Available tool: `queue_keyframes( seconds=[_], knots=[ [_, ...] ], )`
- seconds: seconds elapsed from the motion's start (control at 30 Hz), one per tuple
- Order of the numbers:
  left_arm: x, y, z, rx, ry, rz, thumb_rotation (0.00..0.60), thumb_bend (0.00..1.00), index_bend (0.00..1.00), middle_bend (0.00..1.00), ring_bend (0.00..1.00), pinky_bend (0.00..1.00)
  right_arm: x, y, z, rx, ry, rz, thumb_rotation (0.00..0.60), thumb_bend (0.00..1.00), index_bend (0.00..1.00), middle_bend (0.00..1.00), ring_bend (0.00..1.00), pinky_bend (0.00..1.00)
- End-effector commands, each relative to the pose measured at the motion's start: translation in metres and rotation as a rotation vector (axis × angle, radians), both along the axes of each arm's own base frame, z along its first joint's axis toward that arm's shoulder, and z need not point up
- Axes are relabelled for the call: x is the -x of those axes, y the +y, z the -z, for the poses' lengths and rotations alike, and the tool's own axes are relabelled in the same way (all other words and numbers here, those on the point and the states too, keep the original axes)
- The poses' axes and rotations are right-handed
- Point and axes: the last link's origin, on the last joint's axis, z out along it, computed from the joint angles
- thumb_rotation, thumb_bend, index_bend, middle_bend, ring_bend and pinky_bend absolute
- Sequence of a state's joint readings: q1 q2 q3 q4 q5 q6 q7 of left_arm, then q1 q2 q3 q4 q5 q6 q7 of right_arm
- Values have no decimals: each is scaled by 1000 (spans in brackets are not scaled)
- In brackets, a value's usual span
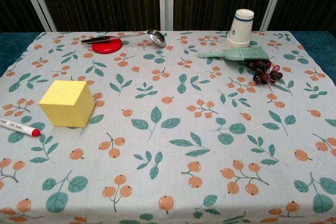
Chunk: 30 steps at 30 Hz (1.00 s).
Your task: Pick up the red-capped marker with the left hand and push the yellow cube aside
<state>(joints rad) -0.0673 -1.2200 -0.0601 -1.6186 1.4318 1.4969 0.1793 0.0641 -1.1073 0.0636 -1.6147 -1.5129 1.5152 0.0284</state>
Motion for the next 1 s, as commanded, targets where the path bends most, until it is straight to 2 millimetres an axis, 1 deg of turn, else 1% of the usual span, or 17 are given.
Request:
queue_keyframes(
  seconds=[0.03, 0.3, 0.4, 0.5, 0.6, 0.73, 0.87, 1.0],
  knots=[
    [0, 0, 0, 0, -5, 0, 600, 174, 275, 229, 132, 176, 0, 0, 0, 2, -1, -1, 600, 176, 0, 76, 0, 0],
    [0, -1, 0, 4, -13, 9, 600, 173, 275, 229, 132, 175, -1, 3, -3, 8, -2, -9, 600, 176, 0, 74, 0, 0],
    [-2, 4, -1, 13, -14, 29, 600, 173, 278, 229, 132, 175, -2, 2, -6, 19, 3, -21, 600, 176, 0, 73, 0, 0],
    [-5, 15, -1, 31, -31, 68, 600, 177, 305, 253, 136, 176, -3, 1, -8, 24, 10, -35, 600, 176, 0, 73, 0, 0],
    [-8, 30, -1, 54, -38, 113, 600, 194, 368, 362, 182, 176, -5, -1, -11, 26, 16, -48, 600, 176, 0, 73, 0, 0],
    [-14, 51, 7, 118, -42, 172, 600, 214, 428, 449, 237, 176, -8, -4, -13, 27, 20, -66, 600, 176, 0, 73, 0, 0],
    [-19, 70, 22, 190, -16, 209, 600, 226, 442, 462, 239, 176, -9, -5, -15, 27, 17, -74, 600, 176, 0, 74, 0, 0],
    [-21, 80, 41, 244, 17, 212, 600, 229, 443, 458, 239, 176, -9, -4, -15, 24, 16, -72, 600, 176, 0, 74, 0, 0]
  ],
)
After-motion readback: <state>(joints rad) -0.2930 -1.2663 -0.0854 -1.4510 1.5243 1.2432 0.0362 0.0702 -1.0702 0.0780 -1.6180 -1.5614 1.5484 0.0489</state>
